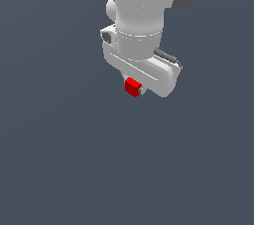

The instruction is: Pick up the red cube and move it to a goal position.

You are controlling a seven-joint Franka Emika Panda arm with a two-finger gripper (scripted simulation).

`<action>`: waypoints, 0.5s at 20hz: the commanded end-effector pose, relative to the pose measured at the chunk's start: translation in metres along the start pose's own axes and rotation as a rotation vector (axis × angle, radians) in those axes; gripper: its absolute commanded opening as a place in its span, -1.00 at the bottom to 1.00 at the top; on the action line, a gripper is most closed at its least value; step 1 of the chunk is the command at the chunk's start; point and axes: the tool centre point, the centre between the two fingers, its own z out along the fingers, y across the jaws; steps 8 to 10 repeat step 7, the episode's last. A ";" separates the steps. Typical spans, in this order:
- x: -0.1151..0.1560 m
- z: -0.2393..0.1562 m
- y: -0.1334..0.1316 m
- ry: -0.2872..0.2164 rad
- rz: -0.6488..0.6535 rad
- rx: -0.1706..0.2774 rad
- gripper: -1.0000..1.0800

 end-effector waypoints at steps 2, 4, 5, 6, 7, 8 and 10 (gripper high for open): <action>0.001 -0.009 -0.003 0.000 0.000 0.000 -1.00; 0.002 -0.012 -0.004 -0.001 0.000 0.000 -1.00; 0.002 -0.013 -0.004 -0.001 0.000 0.000 -1.00; 0.002 -0.013 -0.004 -0.001 0.000 0.000 -1.00; 0.002 -0.013 -0.004 -0.001 0.000 0.000 -1.00; 0.002 -0.013 -0.004 -0.001 0.000 0.000 -1.00; 0.002 -0.013 -0.004 -0.001 0.000 0.000 -1.00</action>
